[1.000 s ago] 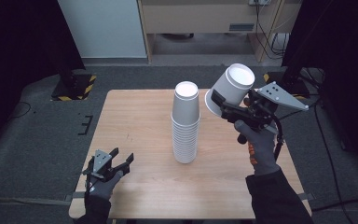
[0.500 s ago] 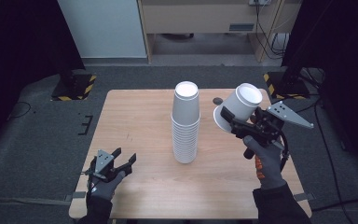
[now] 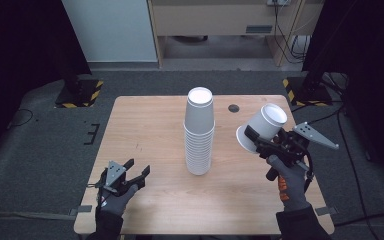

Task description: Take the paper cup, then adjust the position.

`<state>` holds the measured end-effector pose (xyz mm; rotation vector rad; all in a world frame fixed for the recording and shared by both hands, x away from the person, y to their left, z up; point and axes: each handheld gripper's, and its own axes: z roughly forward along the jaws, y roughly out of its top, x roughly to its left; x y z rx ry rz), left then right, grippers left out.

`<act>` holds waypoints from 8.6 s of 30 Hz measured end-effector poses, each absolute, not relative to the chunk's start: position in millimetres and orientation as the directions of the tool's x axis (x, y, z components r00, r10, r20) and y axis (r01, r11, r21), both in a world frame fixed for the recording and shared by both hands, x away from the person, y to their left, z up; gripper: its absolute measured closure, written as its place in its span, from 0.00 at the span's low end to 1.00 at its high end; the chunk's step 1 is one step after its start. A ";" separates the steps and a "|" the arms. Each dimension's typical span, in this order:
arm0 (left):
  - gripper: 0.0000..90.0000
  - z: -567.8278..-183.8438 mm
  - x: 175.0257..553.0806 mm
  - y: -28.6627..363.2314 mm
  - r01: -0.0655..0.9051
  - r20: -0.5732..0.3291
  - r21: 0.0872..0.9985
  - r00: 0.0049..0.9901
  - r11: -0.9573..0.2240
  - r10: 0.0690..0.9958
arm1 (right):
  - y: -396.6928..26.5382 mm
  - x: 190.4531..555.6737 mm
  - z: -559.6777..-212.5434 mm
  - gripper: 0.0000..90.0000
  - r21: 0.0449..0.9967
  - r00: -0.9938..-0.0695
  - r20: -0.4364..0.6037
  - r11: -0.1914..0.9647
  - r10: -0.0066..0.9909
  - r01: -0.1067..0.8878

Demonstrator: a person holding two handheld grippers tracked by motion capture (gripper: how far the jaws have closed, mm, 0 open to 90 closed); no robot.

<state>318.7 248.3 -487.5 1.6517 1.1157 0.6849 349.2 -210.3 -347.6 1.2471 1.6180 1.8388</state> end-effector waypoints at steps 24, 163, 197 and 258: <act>0.36 -481.1 312.2 228.4 0.308 -0.057 0.946 0.475 -0.105 0.878 | -229.5 343.8 -407.6 0.17 0.833 -0.473 0.545 -0.379 0.693 0.404; 0.68 -467.0 344.1 7.3 0.067 0.019 0.991 0.794 -0.117 0.608 | -212.7 330.0 -453.0 0.16 0.658 -0.419 0.745 -0.467 0.520 0.590; 0.93 -471.3 333.8 18.1 0.050 0.060 0.984 0.813 -0.173 0.579 | -212.9 334.8 -455.8 0.12 0.670 -0.439 0.735 -0.452 0.517 0.589; 0.95 -449.9 319.1 66.3 0.108 0.044 0.963 0.839 -0.246 0.543 | -244.3 342.6 -454.0 0.13 0.869 -0.367 0.465 -0.337 0.806 0.363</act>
